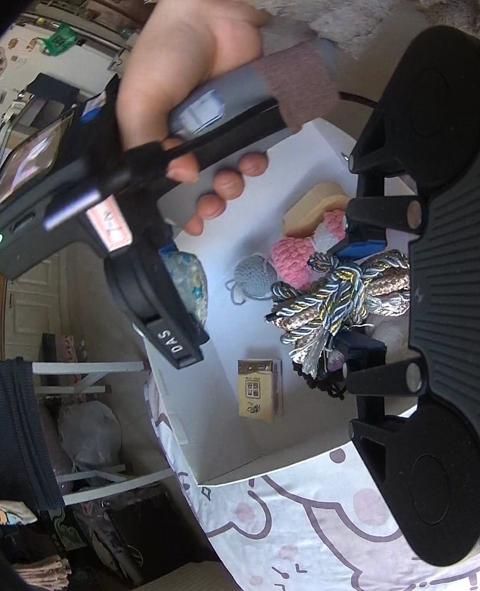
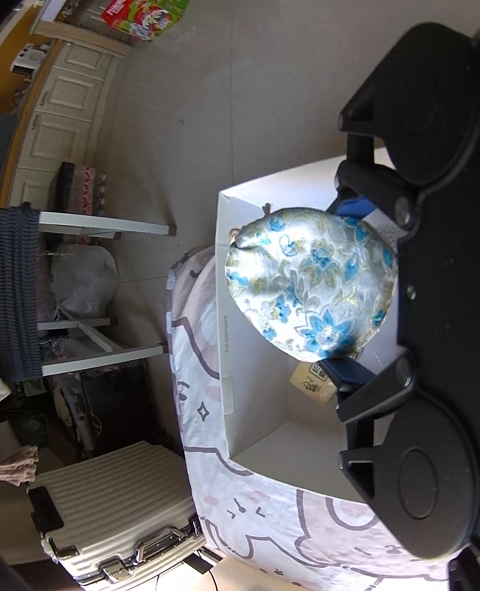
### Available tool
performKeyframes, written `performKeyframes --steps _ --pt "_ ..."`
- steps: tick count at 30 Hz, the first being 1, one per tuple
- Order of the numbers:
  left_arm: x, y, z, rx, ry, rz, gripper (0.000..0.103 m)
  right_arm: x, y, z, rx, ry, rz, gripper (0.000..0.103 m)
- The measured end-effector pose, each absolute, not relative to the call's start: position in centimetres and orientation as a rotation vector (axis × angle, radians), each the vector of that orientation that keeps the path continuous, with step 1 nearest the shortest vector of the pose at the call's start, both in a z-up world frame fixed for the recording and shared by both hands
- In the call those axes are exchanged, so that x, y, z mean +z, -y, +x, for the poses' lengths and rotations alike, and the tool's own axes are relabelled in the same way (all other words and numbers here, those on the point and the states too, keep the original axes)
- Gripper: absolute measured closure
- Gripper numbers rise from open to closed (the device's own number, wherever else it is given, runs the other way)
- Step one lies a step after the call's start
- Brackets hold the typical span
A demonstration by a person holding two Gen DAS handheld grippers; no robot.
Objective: Organize objects
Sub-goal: 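Lower the pouch into the box and open the right tool while the left tool releases the rope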
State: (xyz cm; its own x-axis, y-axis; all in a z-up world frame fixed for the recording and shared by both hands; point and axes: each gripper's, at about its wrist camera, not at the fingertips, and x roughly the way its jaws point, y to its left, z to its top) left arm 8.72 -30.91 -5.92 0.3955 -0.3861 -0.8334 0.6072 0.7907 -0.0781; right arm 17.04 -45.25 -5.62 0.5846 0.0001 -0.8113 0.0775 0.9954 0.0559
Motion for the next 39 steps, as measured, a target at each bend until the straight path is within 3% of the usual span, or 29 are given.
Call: performKeyframes --steps 10,14,26,39 --pt "-8.5 31.8 8.8 -0.735 -1.029 0.342 0.061 -8.0 47.1 20.0 -0.022 -0.931 0.103 0.027" --pt "-9.3 32.6 8.8 -0.745 -1.046 0.349 0.058 -8.4 47.2 20.5 -0.043 -0.923 0.109 0.010" --pt "-8.2 33.1 9.0 -0.721 -1.062 0.301 0.057 -7.5 47.6 19.2 -0.045 -0.933 0.128 0.010" --pt "-4.5 30.5 8.1 -0.678 -1.011 0.283 0.057 -2.5 46.8 14.9 -0.089 -0.886 0.124 0.008"
